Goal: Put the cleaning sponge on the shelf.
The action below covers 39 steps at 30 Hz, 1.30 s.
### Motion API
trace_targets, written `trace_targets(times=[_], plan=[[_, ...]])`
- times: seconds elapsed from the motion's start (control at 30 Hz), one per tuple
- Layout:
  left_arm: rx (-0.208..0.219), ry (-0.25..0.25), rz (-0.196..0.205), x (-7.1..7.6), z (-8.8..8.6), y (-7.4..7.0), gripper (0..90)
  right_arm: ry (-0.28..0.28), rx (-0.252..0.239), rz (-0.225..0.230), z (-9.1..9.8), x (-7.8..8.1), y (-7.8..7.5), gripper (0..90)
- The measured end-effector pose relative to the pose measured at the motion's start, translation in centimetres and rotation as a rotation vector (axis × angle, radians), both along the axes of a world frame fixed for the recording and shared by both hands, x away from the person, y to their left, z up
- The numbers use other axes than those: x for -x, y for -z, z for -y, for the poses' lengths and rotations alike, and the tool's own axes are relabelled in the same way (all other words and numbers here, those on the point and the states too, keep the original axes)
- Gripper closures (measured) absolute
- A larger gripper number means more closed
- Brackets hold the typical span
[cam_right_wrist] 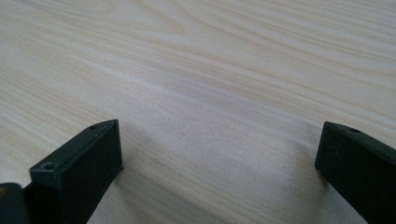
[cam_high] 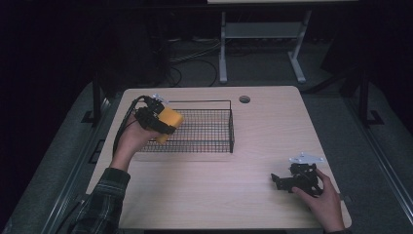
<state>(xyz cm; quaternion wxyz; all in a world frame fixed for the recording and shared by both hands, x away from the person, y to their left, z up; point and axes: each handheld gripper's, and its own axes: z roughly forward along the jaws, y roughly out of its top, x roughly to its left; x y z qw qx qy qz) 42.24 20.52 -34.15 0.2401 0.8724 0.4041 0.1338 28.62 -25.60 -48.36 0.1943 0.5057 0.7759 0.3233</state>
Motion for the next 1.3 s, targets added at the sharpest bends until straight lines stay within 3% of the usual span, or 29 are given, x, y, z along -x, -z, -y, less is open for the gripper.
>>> trace_targets(times=[0.8,1.3], plan=[[0.004,-0.119,0.001,-2.8,-3.9,0.9,22.3,-0.001,0.0,0.001,0.0,0.0,0.0,0.0],[-0.018,-0.144,-0.03,-4.3,-4.9,3.0,22.3,-0.001,0.0,0.0,0.0,0.0,0.0,0.0]])
